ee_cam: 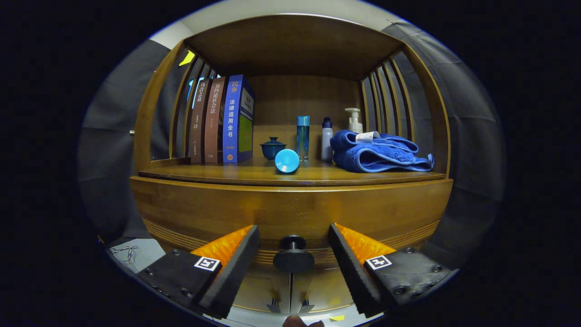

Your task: Pull open the drawer, take out the items inside it, and place them on the countertop above the cabinet.

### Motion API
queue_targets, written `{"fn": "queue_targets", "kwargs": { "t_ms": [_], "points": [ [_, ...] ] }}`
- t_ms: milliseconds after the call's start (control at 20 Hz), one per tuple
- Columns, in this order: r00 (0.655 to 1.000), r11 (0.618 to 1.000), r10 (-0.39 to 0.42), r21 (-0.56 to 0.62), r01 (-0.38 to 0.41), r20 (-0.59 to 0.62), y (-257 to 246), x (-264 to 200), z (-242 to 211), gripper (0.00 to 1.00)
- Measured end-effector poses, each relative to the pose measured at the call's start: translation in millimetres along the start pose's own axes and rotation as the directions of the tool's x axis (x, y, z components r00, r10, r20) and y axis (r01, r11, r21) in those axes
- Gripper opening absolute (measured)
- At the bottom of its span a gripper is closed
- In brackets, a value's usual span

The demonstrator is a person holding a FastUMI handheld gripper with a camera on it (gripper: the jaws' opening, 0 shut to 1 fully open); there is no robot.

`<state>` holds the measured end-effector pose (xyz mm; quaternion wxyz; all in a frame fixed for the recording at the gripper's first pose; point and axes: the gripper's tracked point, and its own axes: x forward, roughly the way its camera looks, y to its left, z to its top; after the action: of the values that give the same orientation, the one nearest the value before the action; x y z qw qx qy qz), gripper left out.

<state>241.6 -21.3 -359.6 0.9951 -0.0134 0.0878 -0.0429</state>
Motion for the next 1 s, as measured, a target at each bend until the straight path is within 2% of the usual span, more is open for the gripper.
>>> {"fn": "queue_targets", "kwargs": {
  "t_ms": [400, 600, 1000],
  "points": [
    [1.0, 1.0, -0.009, -0.018, 0.009, 0.003, -1, -1, 1, 0.99],
    [1.0, 1.0, -0.018, -0.015, 0.018, 0.025, -7, -14, 23, 0.99],
    [0.994, 0.997, 0.049, 0.051, -0.054, 0.1, -3, -78, 129, 0.99]
  ]
}}
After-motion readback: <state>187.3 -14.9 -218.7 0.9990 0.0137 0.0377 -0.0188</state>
